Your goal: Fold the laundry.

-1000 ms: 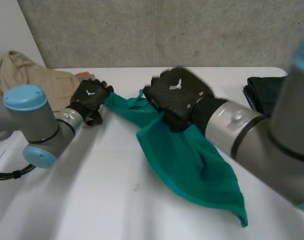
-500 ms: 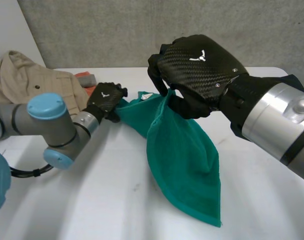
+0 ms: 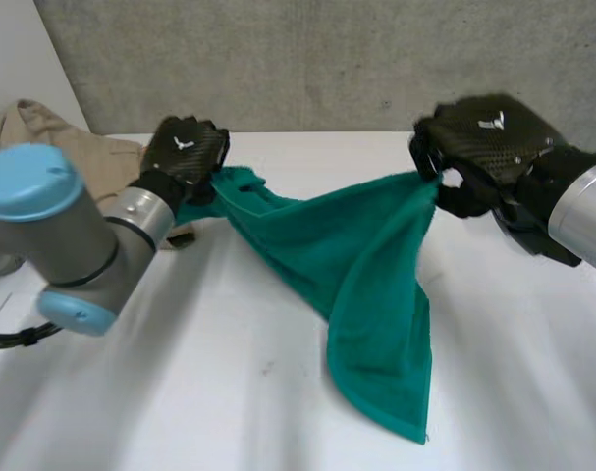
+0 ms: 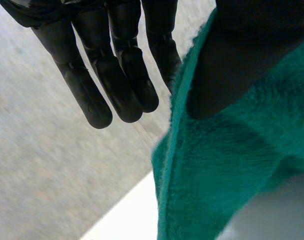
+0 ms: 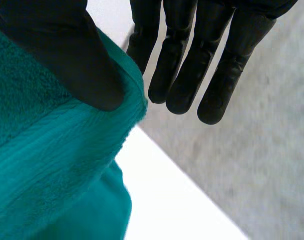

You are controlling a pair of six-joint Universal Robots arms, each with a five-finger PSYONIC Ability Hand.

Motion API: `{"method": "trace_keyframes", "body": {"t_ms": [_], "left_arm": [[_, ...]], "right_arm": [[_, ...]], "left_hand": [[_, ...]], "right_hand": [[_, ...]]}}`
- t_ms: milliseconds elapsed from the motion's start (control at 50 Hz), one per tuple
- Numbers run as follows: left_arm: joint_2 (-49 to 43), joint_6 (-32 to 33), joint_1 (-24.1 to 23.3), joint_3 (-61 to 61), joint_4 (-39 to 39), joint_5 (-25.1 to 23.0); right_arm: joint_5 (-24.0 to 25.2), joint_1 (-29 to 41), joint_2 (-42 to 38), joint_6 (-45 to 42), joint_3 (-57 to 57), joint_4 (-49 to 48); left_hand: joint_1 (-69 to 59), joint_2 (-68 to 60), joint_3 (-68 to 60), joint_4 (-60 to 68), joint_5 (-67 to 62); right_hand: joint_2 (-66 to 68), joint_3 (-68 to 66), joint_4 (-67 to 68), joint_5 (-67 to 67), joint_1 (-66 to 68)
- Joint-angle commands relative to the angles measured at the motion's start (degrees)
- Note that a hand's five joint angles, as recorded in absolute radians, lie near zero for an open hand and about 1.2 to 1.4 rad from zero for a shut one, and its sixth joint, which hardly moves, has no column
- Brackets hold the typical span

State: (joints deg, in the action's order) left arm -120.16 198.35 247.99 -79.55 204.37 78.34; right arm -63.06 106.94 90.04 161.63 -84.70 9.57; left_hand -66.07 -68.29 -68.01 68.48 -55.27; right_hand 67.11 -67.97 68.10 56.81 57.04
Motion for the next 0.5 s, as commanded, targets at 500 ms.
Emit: {"method": "trace_keyframes", "body": {"t_ms": [500], "left_arm": [[-9.15,11.18,-3.12,43.90,7.53,7.09]], "right_arm": [[-4.81,-1.12,-24.74,-4.50,28.28,-47.01]], "left_hand": [[-13.93,-11.71,-11.99,11.52,-14.73]], "right_hand": [[12.89,-12.03,11.90,13.19,22.96]]}}
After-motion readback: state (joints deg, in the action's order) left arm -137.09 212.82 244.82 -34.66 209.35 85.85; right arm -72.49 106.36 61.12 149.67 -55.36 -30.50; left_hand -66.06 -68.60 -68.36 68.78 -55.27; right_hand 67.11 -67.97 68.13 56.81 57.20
